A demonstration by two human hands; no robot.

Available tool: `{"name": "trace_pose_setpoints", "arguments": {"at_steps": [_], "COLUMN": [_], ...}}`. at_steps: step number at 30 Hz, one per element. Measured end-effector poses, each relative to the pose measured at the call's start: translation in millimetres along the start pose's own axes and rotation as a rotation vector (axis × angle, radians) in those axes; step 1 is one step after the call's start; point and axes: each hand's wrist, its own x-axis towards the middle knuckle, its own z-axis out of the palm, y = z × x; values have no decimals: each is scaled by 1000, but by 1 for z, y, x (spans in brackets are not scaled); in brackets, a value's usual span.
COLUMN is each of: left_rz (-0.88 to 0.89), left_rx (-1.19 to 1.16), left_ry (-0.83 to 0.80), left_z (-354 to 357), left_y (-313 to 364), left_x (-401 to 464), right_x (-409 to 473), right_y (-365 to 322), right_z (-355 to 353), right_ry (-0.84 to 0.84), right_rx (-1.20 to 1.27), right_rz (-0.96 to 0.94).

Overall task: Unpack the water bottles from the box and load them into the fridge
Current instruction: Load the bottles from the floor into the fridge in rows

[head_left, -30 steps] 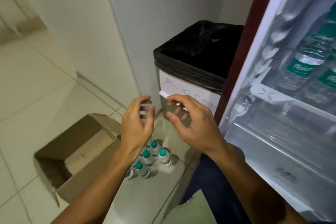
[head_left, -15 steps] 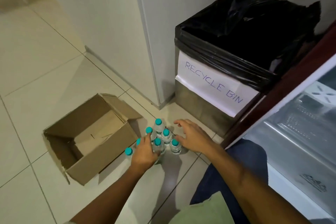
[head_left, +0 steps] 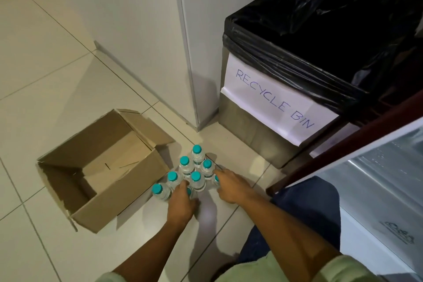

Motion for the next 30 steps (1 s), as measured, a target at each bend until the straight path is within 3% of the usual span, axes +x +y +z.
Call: {"name": "trace_pose_setpoints", "arguments": {"at_steps": [9, 14, 24, 30], "left_rz": [-54, -114, 120, 145], "left_rx": [-24, -84, -164, -271], "left_ry": [-10, -17, 113, 148], "left_z": [5, 2, -22, -53], "left_y": [-10, -12, 17, 59], "left_x": [-4, -12, -41, -58], "right_x": [1, -9, -45, -85], "right_y": [-11, 3, 23, 20], "right_z": [16, 8, -33, -52], "right_ry": [129, 116, 240, 416], "right_rx": [-89, 74, 292, 414], "right_rz": [135, 164, 192, 143]}}
